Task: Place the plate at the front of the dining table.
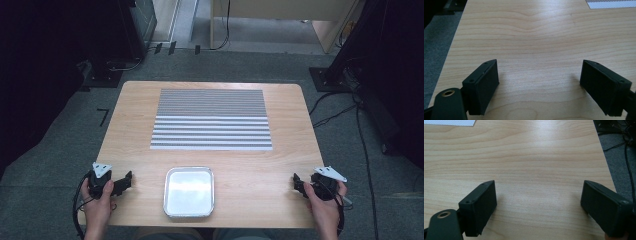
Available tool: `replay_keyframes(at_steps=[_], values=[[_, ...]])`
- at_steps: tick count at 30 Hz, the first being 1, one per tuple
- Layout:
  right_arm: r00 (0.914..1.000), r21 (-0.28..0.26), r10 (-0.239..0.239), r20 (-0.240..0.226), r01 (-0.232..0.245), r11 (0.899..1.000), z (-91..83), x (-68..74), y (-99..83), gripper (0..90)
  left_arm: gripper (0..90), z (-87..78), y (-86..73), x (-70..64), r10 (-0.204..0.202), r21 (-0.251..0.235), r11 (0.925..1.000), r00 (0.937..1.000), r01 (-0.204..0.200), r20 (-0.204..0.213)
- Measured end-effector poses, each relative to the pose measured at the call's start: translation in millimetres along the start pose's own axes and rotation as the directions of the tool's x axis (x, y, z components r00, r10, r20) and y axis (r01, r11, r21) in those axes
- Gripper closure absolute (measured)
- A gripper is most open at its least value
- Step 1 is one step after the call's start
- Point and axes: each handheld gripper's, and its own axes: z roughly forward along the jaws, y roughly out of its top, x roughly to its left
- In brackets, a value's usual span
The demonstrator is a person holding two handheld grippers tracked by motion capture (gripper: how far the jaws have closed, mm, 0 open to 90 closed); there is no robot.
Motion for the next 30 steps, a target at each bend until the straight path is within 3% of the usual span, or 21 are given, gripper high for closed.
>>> replay_keyframes(at_steps=[13, 15, 17, 30], values=[[0.9999, 0.001, 0.01, 0.01, -0.01, 1.0, 0.4, 0.3, 0.5, 13.0, 15.1, -0.7, -0.5, 0.9, -0.004, -0.002, 1.0, 1.0, 0.004, 0.003], [0.9997, -0.001, 0.017, 0.015, -0.017, 1.0, 0.2, 0.1, 0.5, 13.8, 13.9, -1.4, 0.2, 3.0, -0.031, -0.004, 0.9995, 0.9993, 0.032, 0.022], [0.9995, -0.005, 0.023, 0.021, -0.023, 1.0, -0.2, -0.2, 0.4, 14.0, 13.4, -2.8, 1.0, 8.0, -0.066, -0.009, 0.9978, 0.995, 0.066, 0.075], [0.9964, -0.085, 0.084, 0.012, -0.083, 0.993, -13.6, 1.2, 7.4, 14.7, 13.4, -14.5, 5.3, 12.8, -0.131, -0.066, 0.9889, 0.9906, 0.133, 0.039]])
